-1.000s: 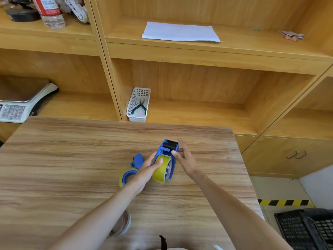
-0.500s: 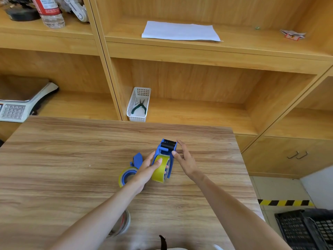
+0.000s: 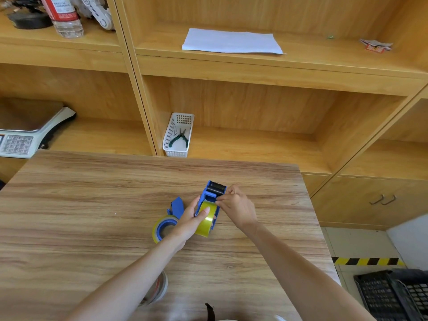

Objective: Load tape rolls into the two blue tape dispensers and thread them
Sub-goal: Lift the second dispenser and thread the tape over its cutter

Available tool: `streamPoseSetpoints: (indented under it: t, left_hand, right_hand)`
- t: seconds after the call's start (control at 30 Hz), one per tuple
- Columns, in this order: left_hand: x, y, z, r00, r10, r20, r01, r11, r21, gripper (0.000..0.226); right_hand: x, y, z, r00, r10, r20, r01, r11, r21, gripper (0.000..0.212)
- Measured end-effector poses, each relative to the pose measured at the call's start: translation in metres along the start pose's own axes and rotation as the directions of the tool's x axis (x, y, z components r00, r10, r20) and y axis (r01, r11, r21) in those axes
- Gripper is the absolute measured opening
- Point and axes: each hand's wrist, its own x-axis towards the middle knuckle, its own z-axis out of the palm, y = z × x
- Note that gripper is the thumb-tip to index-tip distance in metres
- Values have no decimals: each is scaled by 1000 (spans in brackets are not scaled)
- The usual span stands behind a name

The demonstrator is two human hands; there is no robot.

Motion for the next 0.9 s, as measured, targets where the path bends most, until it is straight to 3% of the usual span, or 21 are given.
streamPoseSetpoints:
  t: [0.27,0.9]
  left_hand:
    - [-7,5,2,999,42,8,-42,997,62,64]
    - [-8,10,3,996,-50,72,50,999,11,71]
  right_hand:
    - [11,-5,4,988,115,104,-124,989,84,27]
    - [10,-12,-6,997,69,-19,-70,996,-50,17]
